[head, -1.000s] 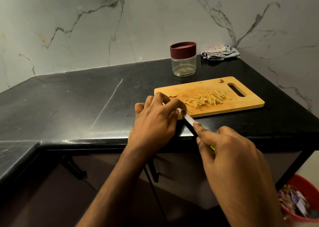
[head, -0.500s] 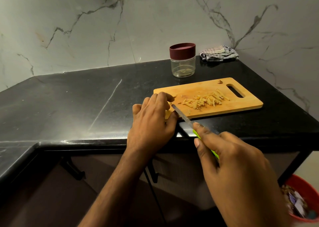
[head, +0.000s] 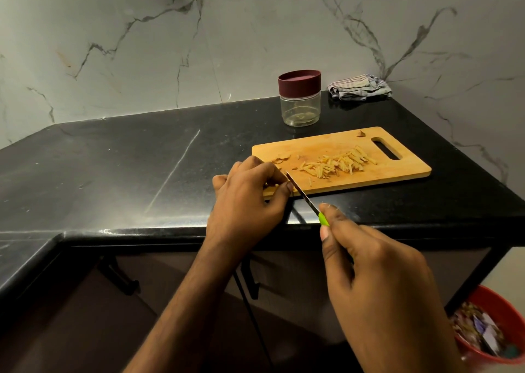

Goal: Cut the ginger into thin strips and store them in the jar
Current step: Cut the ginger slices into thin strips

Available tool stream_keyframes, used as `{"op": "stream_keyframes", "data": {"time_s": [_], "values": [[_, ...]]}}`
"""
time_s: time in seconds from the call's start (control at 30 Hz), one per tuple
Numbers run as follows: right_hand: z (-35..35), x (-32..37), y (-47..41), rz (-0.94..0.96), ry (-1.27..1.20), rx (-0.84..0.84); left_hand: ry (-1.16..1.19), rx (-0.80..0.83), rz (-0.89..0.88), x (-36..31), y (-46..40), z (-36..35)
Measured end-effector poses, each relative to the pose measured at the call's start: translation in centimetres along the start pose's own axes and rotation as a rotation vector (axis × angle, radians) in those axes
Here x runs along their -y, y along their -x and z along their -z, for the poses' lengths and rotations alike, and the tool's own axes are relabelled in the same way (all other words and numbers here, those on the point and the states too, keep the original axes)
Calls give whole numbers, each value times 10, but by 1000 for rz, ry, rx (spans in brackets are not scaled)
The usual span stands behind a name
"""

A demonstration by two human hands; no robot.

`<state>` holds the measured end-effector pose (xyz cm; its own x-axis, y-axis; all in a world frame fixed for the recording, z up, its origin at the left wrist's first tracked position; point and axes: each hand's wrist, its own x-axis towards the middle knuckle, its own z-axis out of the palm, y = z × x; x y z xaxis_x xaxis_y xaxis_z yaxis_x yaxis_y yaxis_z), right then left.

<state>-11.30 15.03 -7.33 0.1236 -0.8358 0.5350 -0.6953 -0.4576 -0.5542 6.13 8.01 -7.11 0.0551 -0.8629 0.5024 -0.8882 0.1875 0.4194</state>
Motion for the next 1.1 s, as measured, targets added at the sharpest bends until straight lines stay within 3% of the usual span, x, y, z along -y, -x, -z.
{"op": "stream_keyframes", "data": {"time_s": [0.27,1.1], "values": [[1,-3,0,-10,7,-8,84,72,34,-1,-1,7],[-12,-3,-12,-25,63,27,30,43,35,-3,-4,5]]}}
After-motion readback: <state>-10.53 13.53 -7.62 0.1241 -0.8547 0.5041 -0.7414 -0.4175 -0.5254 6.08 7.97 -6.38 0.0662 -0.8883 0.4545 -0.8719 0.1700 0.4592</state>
